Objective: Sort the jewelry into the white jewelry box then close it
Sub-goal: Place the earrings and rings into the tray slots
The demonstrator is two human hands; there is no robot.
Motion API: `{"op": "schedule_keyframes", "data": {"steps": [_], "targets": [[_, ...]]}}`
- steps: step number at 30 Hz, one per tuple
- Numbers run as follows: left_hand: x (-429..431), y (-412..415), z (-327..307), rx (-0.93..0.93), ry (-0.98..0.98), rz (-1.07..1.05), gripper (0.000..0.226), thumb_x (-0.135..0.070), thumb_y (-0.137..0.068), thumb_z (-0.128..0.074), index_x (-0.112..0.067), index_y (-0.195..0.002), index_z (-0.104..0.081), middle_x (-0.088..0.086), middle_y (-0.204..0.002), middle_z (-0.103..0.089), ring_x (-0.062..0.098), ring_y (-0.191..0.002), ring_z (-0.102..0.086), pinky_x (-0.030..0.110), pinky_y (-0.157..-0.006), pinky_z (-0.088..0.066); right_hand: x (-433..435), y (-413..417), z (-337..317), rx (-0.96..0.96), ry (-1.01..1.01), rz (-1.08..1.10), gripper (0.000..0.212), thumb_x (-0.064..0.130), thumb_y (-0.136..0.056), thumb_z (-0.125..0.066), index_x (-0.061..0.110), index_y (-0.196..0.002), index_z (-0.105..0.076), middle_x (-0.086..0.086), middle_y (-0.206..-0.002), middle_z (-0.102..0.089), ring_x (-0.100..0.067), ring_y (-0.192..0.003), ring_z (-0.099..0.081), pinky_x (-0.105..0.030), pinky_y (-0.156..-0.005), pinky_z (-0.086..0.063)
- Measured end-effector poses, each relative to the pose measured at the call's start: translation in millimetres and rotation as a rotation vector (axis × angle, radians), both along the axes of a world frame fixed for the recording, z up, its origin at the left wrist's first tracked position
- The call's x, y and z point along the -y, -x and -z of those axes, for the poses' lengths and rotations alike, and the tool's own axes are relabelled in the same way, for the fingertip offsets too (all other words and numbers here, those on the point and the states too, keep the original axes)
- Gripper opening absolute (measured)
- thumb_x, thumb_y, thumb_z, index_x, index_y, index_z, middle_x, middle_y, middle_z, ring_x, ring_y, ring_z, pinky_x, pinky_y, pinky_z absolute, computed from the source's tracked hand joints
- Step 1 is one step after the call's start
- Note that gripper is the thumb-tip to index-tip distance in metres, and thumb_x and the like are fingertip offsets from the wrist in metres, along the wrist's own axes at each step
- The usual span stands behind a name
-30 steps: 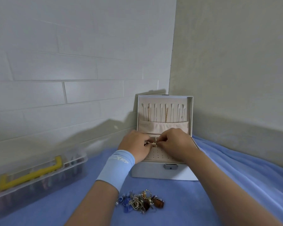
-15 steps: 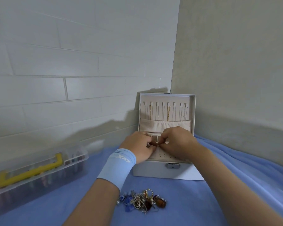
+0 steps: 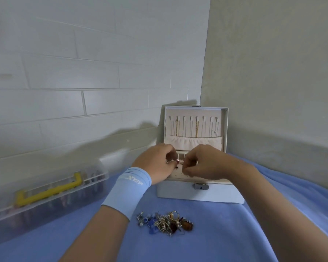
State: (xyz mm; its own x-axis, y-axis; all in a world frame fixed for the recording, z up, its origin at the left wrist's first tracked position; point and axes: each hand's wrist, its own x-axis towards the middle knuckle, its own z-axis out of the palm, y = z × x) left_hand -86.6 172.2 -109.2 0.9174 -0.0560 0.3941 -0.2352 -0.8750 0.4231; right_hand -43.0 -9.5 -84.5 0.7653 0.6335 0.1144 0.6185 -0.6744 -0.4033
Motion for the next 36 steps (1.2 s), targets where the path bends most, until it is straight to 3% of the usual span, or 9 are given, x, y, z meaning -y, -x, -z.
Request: {"op": "schedule_keyframes", "data": {"steps": [4,7,10,13,16,19,23,29,36], "targets": [[-3,29,-6,-0.216,-0.098,0.032,0.003,-0.031,-0.091,-0.061,-0.034,-0.088,-0.062,-0.015,-0.086,-0.060,0.009,-0.081,-0.058,0.027,-0.075,-0.047,-7,34,-7,-0.246,0.323,-0.129,0.007,0.027,-0.085,-0.075,0.022,-0.086,-0.079,0.010,-0.081,-0.077,-0.008,-0.057,-0.065,-0.027,-0.062,-0.051],[-3,43,2,-0.424,-0.159,0.090,0.001,-0.033,-0.088,-0.066,-0.033,-0.087,-0.066,-0.018,-0.080,-0.061,0.002,-0.074,-0.058,0.021,-0.071,-0.045,-17,52,0,-0.350,0.580,-0.138,0.018,0.038,-0.081,-0.080,0.022,-0.090,-0.079,0.010,-0.087,-0.078,-0.010,-0.068,-0.071,-0.024,-0.058,-0.047],[-2,48,12,-0.544,-0.182,0.100,0.014,-0.041,-0.079,-0.073,-0.030,-0.087,-0.073,-0.013,-0.085,-0.071,0.009,-0.083,-0.067,0.029,-0.081,-0.055,-25,58,11,-0.327,0.687,-0.124,0.021,0.037,-0.082,-0.080,0.020,-0.093,-0.078,0.010,-0.080,-0.076,-0.010,-0.071,-0.071,-0.024,-0.062,-0.048],[0,47,18,-0.575,-0.189,0.123,0.021,-0.047,-0.077,-0.077,-0.030,-0.090,-0.076,-0.009,-0.089,-0.074,0.012,-0.085,-0.068,0.032,-0.083,-0.056,-23,52,13,-0.277,0.659,-0.102,0.016,0.029,-0.081,-0.081,0.024,-0.096,-0.078,0.013,-0.059,-0.069,-0.008,-0.062,-0.067,-0.023,-0.058,-0.047],[0,45,19,-0.576,-0.157,0.162,0.015,-0.039,-0.080,-0.077,-0.028,-0.091,-0.077,-0.013,-0.080,-0.071,0.006,-0.075,-0.063,0.026,-0.077,-0.053,-15,42,10,-0.271,0.595,-0.095,0.019,0.025,-0.080,-0.080,0.029,-0.098,-0.074,0.002,-0.080,-0.078,-0.007,-0.059,-0.067,-0.022,-0.055,-0.048],[-1,45,14,-0.565,-0.165,0.159,0.013,-0.031,-0.082,-0.070,-0.024,-0.091,-0.075,-0.009,-0.086,-0.072,0.011,-0.081,-0.065,0.030,-0.079,-0.054,-7,34,4,-0.312,0.509,-0.126,0.024,0.022,-0.084,-0.078,0.030,-0.105,-0.071,-0.004,-0.096,-0.078,-0.009,-0.060,-0.068,-0.021,-0.051,-0.048],[-8,44,7,-0.550,-0.088,0.131,0.004,-0.025,-0.084,-0.065,-0.024,-0.080,-0.066,-0.007,-0.081,-0.073,0.007,-0.073,-0.061,0.026,-0.070,-0.049,1,27,0,-0.379,0.421,-0.194,0.029,0.015,-0.091,-0.071,0.029,-0.116,-0.073,0.005,-0.091,-0.077,-0.010,-0.061,-0.066,-0.022,-0.051,-0.051],[-16,47,4,-0.581,0.108,0.186,0.002,-0.017,-0.091,-0.061,-0.019,-0.091,-0.061,-0.009,-0.081,-0.075,0.006,-0.065,-0.065,0.017,-0.056,-0.043,-3,25,6,-0.416,0.363,-0.179,0.019,0.018,-0.090,-0.073,0.017,-0.109,-0.076,0.001,-0.096,-0.077,-0.009,-0.062,-0.064,-0.020,-0.049,-0.048],[-21,47,-1,-0.551,0.044,0.170,0.030,-0.013,-0.091,-0.051,-0.033,-0.103,-0.070,-0.014,-0.072,-0.068,0.005,-0.062,-0.059,0.014,-0.058,-0.041,-3,31,2,-0.531,0.222,-0.188,0.013,0.017,-0.092,-0.072,0.013,-0.102,-0.066,-0.001,-0.097,-0.076,-0.018,-0.073,-0.074,-0.022,-0.044,-0.043]]}}
